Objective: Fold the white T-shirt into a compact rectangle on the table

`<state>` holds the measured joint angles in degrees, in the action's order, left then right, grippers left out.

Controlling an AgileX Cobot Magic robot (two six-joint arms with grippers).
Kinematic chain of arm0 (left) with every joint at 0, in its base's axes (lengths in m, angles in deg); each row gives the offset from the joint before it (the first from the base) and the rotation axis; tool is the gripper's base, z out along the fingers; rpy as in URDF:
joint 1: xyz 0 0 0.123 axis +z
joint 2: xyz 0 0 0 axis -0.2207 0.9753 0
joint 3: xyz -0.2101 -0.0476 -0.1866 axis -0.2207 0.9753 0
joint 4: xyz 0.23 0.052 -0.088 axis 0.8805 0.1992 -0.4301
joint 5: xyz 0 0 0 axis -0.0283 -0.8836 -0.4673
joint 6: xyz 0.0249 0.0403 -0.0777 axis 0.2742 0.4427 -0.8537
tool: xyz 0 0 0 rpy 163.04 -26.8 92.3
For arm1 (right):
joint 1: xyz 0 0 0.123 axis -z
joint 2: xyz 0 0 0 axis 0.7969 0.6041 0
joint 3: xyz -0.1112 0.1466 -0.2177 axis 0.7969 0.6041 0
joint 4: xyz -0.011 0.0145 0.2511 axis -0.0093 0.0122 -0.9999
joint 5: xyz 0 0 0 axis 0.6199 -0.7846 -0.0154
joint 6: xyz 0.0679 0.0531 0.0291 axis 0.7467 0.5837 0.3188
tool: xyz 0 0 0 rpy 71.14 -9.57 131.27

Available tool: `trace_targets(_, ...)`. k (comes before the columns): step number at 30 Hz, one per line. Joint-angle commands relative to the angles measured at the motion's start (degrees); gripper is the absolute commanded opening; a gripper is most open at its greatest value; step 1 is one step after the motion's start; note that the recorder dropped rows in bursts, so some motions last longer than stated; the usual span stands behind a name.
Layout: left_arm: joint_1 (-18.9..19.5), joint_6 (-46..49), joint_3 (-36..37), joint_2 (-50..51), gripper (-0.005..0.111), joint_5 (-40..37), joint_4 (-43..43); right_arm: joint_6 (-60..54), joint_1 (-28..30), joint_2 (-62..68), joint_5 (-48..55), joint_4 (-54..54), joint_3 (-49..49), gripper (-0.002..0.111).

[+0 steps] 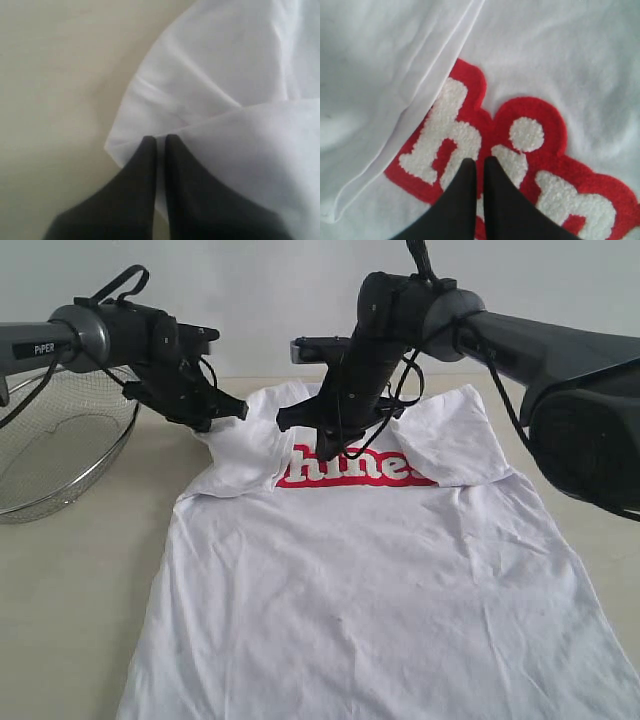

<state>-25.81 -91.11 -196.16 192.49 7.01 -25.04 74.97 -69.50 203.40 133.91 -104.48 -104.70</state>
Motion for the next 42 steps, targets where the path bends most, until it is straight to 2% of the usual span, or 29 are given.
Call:
trace_targets(1, -0.05, -0.02, -0.31, -0.04, 0.004, 0.00, 2.61, -0.60, 0.12, -0.07, -0.39, -0.27, -0.10, 0.000)
trace_targets(7, 0.78, -0.02, -0.31, -0.04, 0.004, 0.46, 2.85, -1.38, 0.12, -0.07, -0.17, -0.27, -0.10, 0.000)
trace_targets(12, 1.10, 0.31, -0.31, -0.04, 0.004, 0.61, 2.74, -4.22, 0.12, -0.64, 4.58, -0.27, -0.10, 0.000)
trace_targets(20, 1.10, 0.65, -0.31, -0.17, 0.004, -0.43, 2.54, -5.11, 0.12, -5.99, 4.85, -0.19, -0.10, 0.000)
trace_targets(26, 1.10, 0.65, -0.31, -0.17, 0.004, -0.66, 1.80, -12.23, 0.12, -6.54, 7.47, -15.68, 0.31, 0.000)
trace_targets(30, 1.10, 1.31, -0.31, -0.70, 0.004, -1.79, 1.21, -15.00, 0.10, -6.28, 7.47, -18.26, 4.85, 0.000)
trace_targets(36, 1.23, 6.78, -0.31, -3.72, 0.004, -2.82, -5.28, -18.34, 0.10, -6.28, 7.47, -21.21, 11.63, 0.000)
trace_targets(42, 1.35, 8.34, -0.31, -7.88, 0.004, -7.12, -5.50, -21.49, -0.61, -6.28, 6.39, -24.64, 17.93, 0.000)
